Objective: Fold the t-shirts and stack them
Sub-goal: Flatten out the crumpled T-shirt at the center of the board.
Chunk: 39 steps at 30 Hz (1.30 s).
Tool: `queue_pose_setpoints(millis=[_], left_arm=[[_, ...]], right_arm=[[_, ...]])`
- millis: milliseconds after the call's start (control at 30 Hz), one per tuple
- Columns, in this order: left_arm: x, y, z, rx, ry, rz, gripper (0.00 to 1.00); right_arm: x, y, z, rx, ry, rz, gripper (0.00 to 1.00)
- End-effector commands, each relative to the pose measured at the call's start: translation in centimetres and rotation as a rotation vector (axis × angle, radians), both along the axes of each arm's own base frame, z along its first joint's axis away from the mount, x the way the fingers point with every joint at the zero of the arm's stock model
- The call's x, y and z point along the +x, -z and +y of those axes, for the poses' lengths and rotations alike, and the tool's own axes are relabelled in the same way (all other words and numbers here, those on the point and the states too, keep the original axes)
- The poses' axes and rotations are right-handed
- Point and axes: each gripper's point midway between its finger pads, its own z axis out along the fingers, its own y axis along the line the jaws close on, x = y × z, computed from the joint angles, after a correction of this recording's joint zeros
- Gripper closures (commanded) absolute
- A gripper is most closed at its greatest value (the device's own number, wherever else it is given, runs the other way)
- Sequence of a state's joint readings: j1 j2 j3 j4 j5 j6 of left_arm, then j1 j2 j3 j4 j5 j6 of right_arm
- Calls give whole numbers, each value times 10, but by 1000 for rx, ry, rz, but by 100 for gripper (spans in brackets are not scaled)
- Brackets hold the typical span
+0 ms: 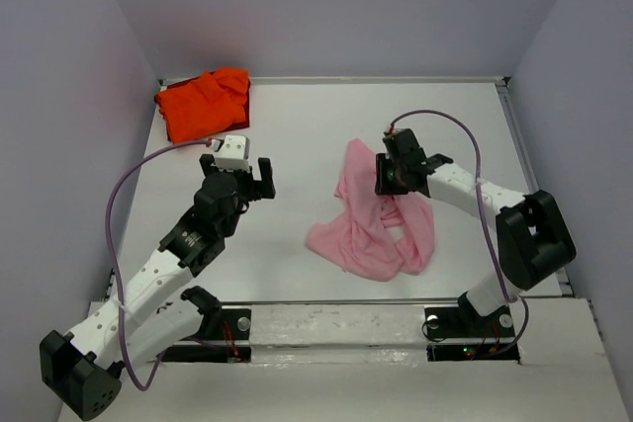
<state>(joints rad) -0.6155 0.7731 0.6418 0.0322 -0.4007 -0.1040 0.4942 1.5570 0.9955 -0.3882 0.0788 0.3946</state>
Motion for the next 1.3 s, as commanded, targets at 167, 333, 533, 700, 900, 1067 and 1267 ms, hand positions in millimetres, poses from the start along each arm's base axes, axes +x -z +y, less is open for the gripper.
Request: queue_pose_setpoints(millis=[167,333,533,700,900,1067,1267], left_arm=[[3,-25,-1,-23,-4,-56,1],[2,-25,-1,-24,1,-59,1],[1,-27,-1,-27,3,-65,1],[0,-29,-1,-33,7,-72,1],[0,-29,-1,-32,6,-73,1],[1,-29,-2,-33,9,-71,1],[0,-30,-1,-34,9,-75,1]], right_arm=[[99,-45,27,-64,19,-196,60],[125,-11,36,-123,8,-147,60],[154,3,48,-117,9,-144,57],[171,17,50,-82,7,-114,53],[163,11,66,7,-18,-80,100],[150,-17,68,60,-45,-114,100],[140,-13,59,41,-34,-106,96]])
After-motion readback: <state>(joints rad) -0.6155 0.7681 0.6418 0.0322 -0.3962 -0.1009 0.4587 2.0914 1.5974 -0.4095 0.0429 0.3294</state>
